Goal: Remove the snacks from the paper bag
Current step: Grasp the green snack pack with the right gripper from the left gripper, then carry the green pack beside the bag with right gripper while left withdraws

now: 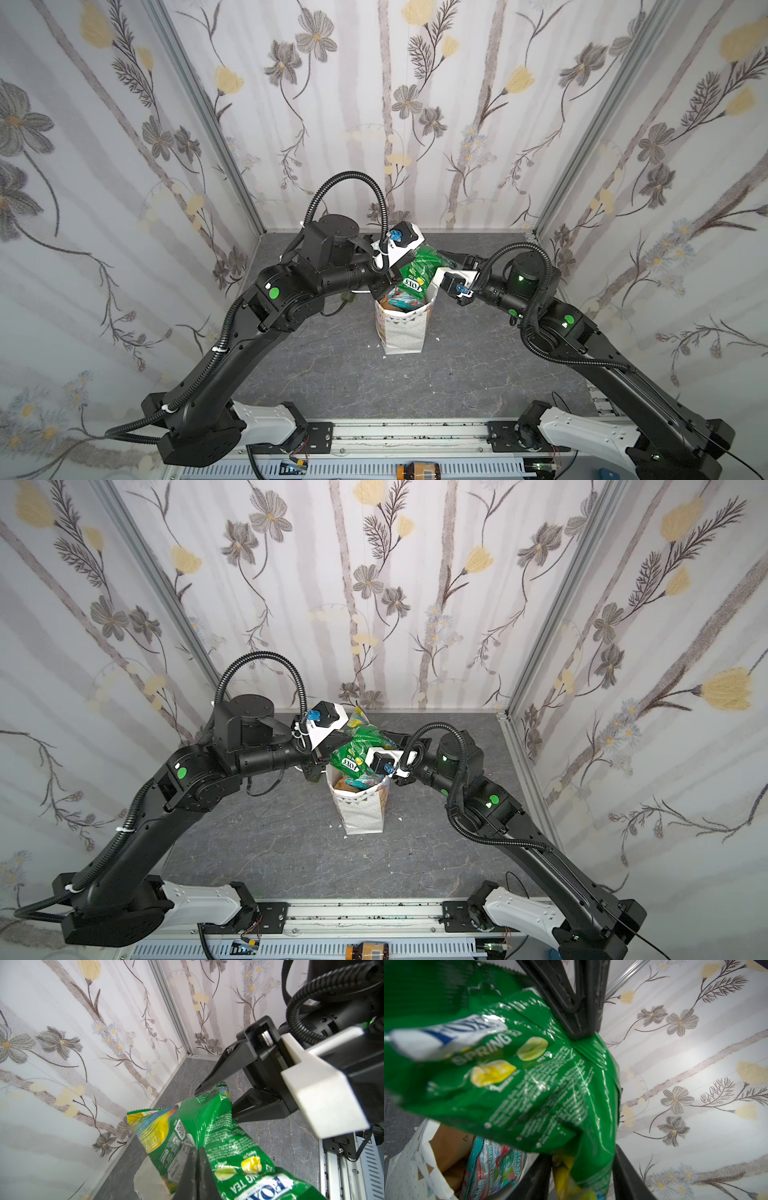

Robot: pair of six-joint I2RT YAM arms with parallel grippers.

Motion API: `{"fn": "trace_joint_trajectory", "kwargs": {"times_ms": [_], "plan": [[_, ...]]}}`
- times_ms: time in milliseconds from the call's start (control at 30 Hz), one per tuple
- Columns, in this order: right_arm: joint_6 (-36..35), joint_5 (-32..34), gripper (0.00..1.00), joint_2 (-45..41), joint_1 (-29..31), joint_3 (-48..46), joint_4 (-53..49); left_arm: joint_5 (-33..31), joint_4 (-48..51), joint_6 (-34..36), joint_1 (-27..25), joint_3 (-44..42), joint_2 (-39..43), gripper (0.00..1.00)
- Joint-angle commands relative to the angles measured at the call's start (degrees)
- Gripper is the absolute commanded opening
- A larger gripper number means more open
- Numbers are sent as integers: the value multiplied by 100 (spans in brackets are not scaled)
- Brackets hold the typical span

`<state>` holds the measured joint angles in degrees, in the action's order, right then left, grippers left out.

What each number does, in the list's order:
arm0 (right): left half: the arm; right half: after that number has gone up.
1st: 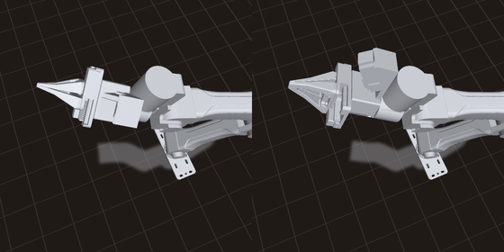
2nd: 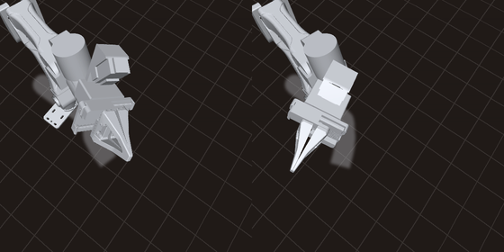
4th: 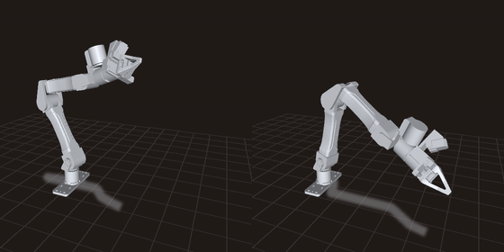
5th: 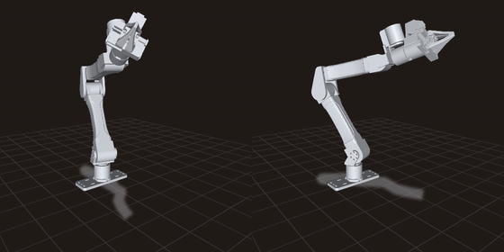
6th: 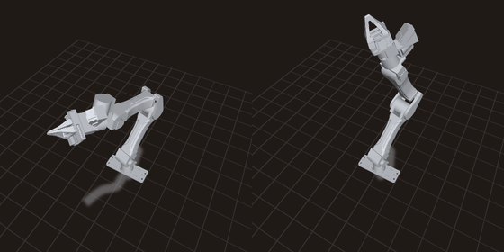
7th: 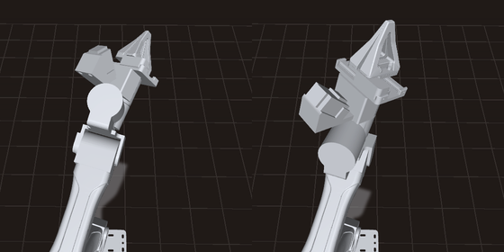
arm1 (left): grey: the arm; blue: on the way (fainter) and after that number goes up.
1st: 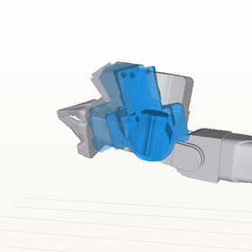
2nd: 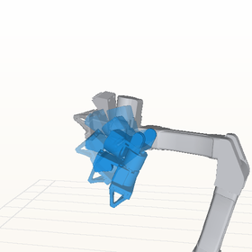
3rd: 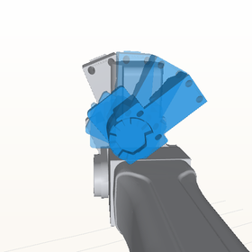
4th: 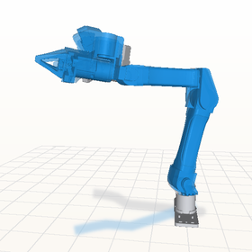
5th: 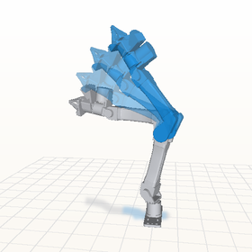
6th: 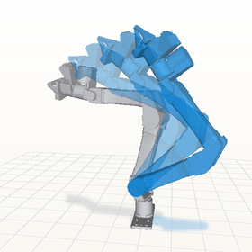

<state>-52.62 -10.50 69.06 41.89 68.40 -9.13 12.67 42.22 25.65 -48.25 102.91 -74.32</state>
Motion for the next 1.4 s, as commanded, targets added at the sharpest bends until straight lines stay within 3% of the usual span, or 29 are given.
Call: {"fn": "trace_joint_trajectory", "kwargs": {"times_ms": [0, 133, 300, 400, 467, 567, 667, 800, 967, 1233, 1367], "plan": [[-76, -85, 37, 56, 17, 50, 313, 69, -293, 72, -7, 62, -14, 0], [33, -41, 20, 4, 12, 42, 430, 61, -321, 89, -7, 39, 12, 0], [213, -77, 8, -114, 12, 58, 511, 82, -605, 92, -20, -244, 190, 4], [350, -34, 0, -183, 17, 59, 616, 69, -755, 39, -19, -448, 514, 21], [439, 36, 0, -227, 17, 66, 690, 52, -826, -18, -29, -562, 667, 36], [573, 230, 0, -289, 13, 76, 737, -19, -899, -140, -29, -722, 934, 48], [622, 592, 0, -302, -1, 86, 746, -142, -935, -248, -29, -890, 1236, 70], [735, 992, 0, -220, -83, 215, 707, -407, -918, -438, -32, -1107, 1693, 86], [1125, 1291, 0, -65, -475, 499, 516, -889, -622, -891, -34, -1247, 2188, 92], [1931, 1718, 0, 245, -1528, 670, 317, -1972, 276, -2229, -34, -1398, 2645, 94], [2261, 1771, 0, 507, -2076, 697, 141, -2022, 443, -2843, -32, -1693, 2804, 96]]}}
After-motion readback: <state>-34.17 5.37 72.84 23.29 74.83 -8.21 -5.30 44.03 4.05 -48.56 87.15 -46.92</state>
